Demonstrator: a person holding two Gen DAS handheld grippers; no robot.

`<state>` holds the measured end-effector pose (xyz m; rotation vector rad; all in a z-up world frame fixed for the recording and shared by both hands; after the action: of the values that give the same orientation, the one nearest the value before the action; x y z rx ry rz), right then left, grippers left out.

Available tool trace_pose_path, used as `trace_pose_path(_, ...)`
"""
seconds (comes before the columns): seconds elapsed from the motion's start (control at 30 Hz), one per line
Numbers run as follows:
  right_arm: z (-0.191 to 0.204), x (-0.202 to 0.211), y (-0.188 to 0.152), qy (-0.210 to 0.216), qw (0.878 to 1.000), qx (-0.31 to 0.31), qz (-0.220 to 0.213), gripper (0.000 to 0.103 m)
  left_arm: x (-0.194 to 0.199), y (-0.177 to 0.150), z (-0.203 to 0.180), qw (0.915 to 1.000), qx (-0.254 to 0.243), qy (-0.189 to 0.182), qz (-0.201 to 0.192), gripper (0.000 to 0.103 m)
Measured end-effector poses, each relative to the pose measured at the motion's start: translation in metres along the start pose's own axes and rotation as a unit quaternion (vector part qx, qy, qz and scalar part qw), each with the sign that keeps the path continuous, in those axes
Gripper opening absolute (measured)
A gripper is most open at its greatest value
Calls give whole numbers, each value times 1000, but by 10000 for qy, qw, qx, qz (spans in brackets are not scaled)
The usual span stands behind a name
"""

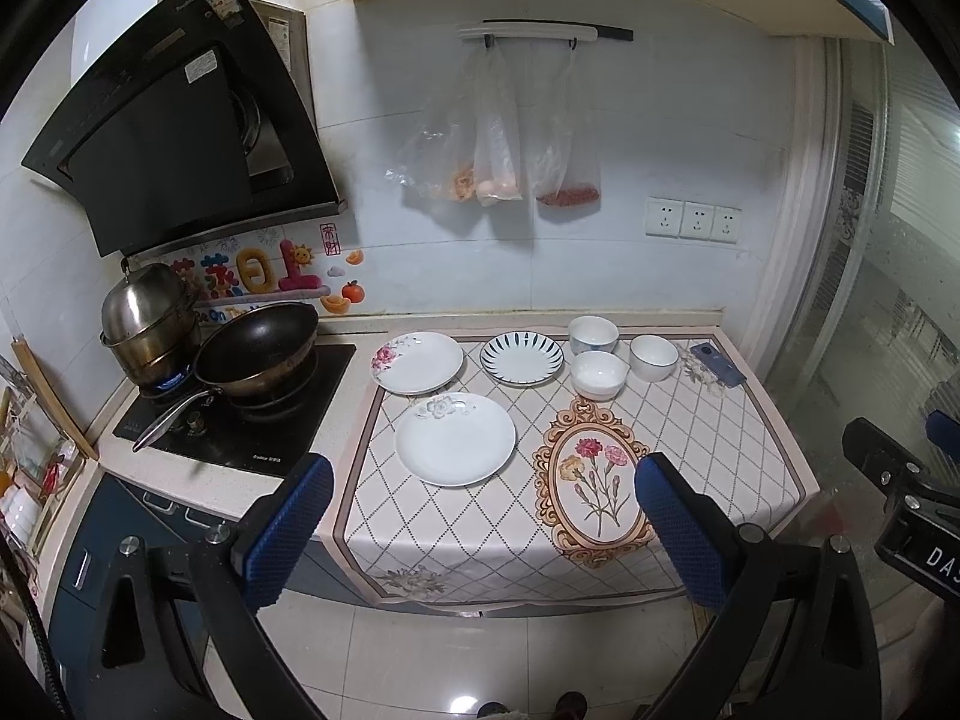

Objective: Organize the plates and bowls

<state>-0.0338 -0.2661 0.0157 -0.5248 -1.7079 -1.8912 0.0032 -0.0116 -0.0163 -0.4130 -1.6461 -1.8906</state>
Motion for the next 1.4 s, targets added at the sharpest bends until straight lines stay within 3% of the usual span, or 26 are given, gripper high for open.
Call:
trace_pose_path(0.4,16,-10,5,-27,9999,-104,-91,103,-22,6,21,10000,45,2,-44,103)
trace_pose_path(0.57,12,-40,4,-33,9996,-263,-56,103,-69,16,32,9995,162,255,13,103)
trace_pose_path(0.63,7,-62,4,136,9993,-336,-87,103,-109,20,33,9985,87,477,267,103)
trace_pose_path(0.7,0,-99,3,354,9982,-455,181,103,-147,20,36,9966,95,579,571,103)
trace_pose_path(0.8,-9,-170,0,847,9907,-759,747,103,-218,13,37,9902,216,418,1315,103)
trace_pose_path(1.0,-15,-337,-24,1988,9520,-1393,1863,101,-350,-10,31,9711,229,579,2305,103)
trace_pose_path(1.1,-10,-416,-37,2273,9321,-1508,2383,98,-404,-25,27,9629,201,528,2637,89)
trace_pose_path(1.2,2,-491,-50,2459,9167,-1387,2829,90,-453,-41,25,9542,145,485,2949,83)
trace_pose_path(1.4,24,-583,-65,2690,8943,-1248,3352,78,-523,-63,28,9360,313,323,3492,78)
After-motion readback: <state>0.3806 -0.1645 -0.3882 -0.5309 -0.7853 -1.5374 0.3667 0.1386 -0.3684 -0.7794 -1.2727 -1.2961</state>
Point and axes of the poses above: each gripper's, at about its wrist camera, not at the fingertips, and x roughly against the way its jaws point, z to its left, y to its top, the point moved 3 cm from there along -x, roughly the way its jaws point, and after that the axes turned 14 degrees about y, right-handed, at the moved point
